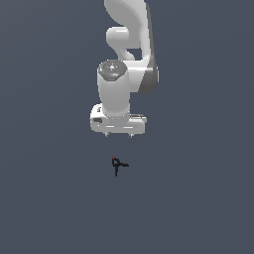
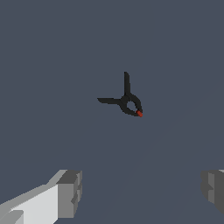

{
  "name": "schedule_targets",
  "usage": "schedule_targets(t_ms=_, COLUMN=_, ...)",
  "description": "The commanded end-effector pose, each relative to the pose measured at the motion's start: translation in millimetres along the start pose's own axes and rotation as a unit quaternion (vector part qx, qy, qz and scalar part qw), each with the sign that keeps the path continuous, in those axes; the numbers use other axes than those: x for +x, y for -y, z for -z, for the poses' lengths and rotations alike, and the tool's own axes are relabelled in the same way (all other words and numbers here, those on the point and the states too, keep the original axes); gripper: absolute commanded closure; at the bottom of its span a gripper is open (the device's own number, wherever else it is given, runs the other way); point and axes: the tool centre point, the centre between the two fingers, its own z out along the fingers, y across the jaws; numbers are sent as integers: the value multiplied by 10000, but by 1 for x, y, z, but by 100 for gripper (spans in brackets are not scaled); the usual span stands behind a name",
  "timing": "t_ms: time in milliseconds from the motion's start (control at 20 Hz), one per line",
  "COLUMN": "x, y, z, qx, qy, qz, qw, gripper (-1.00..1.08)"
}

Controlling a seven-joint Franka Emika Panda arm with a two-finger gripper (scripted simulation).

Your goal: Pick up the object and move it to a goal position.

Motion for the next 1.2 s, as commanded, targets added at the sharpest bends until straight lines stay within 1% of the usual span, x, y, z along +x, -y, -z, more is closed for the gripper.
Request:
schedule_targets(t_ms=0, x=0, y=0, z=0, qx=0, qy=0, qz=0, qw=10000, gripper=-92)
schedule_targets(t_ms=450, x=4, y=-5, z=11, qx=-115, qy=-82, qz=206, qw=9997, gripper=-92)
schedule_targets(t_ms=850, x=4, y=-5, z=10, qx=-112, qy=-79, qz=218, qw=9997, gripper=-92)
schedule_targets(t_ms=1150, x=10, y=-5, z=3, qx=-125, qy=-75, qz=483, qw=9987, gripper=-92)
